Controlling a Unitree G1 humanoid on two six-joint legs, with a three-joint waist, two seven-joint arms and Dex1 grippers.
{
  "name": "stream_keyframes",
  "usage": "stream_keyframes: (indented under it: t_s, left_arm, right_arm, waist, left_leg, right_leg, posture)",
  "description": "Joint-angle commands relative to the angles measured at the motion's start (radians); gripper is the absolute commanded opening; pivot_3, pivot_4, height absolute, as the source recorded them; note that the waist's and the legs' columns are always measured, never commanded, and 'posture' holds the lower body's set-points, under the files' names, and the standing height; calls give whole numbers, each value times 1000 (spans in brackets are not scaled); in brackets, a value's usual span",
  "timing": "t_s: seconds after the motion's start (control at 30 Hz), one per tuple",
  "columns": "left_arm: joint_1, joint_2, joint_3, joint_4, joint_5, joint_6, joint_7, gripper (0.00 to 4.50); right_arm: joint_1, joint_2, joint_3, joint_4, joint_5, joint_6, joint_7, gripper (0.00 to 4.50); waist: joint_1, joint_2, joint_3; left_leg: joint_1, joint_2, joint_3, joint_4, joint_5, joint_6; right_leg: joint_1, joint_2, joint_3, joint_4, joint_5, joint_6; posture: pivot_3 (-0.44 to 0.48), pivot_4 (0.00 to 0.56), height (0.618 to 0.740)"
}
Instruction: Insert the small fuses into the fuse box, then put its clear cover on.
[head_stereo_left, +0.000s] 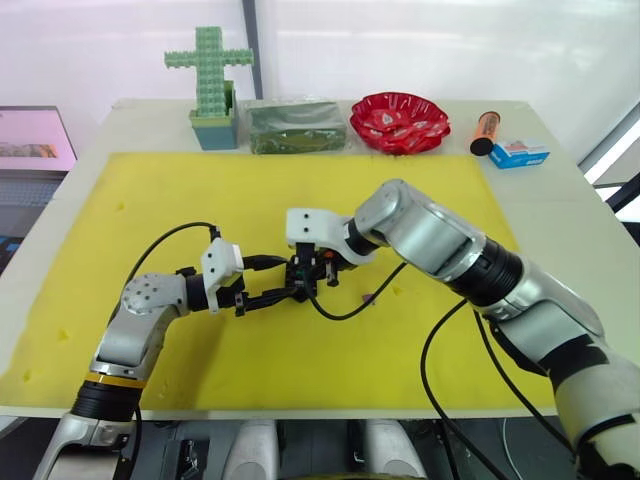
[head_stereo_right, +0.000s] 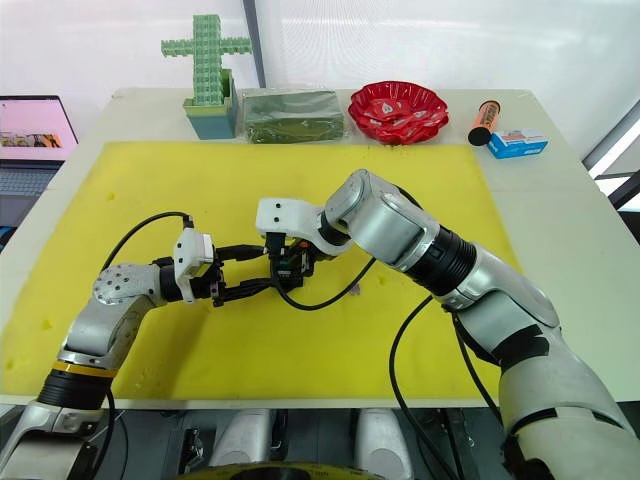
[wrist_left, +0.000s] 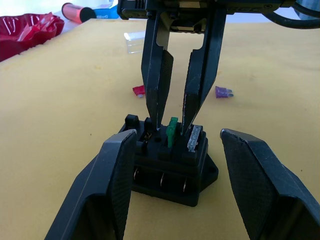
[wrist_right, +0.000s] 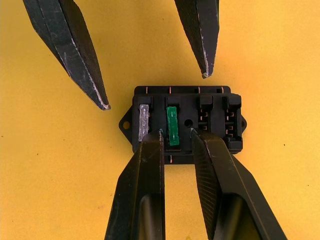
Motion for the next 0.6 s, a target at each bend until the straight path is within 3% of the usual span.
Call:
stream_keyframes:
  t_s: [0.03, 0.3, 0.4, 0.47, 0.53, 0.6]
  left_arm:
    - [-12, 6, 7, -18, -7, -6, -7, 2800]
    - [-20, 10, 9, -13, -5, -10, -14, 2800]
    - [-18, 13, 11, -14, -4, -13, -16, 2800]
    - [-15, 14, 13, -15, -6, -18, -19, 2800]
    - [-14, 15, 14, -15, -8, -18, -21, 2800]
    - [-16, 16, 15, -17, -10, -16, -24, 2800]
  right_arm:
    - [-25, 0, -71, -30, 26, 0, 19, 944]
    - [-26, -21, -136, -57, 57, 5, 40, 944]
    - [2, -9, -221, -91, 106, -13, 33, 944]
    - [115, 59, -355, -123, 110, -136, -102, 944]
    - [204, 79, -407, -153, 74, -276, -181, 944]
    - [238, 34, -388, -156, 109, -263, -90, 944]
  waist:
    - [0, 0, 0]
    - [0, 0, 0]
    - [1, 0, 0]
    - [0, -1, -1]
    - [2, -2, -1]
    - [3, -2, -1]
  left_leg:
    - [0, 0, 0, 0, 0, 0]
    - [0, 0, 0, 0, 0, 0]
    - [0, 0, 0, 0, 0, 0]
    - [0, 0, 0, 0, 0, 0]
    - [0, 0, 0, 0, 0, 0]
    - [0, 0, 0, 0, 0, 0]
  right_leg:
    - [0, 0, 0, 0, 0, 0]
    - [0, 0, 0, 0, 0, 0]
    - [0, 0, 0, 0, 0, 0]
    - [0, 0, 0, 0, 0, 0]
    - [1, 1, 0, 0, 0, 0]
    - [1, 0, 0, 0, 0, 0]
  posture:
    - [0, 150, 740]
    - [0, 150, 740]
    - [0, 150, 740]
    - [0, 150, 740]
    - [0, 150, 740]
    - [0, 150, 740]
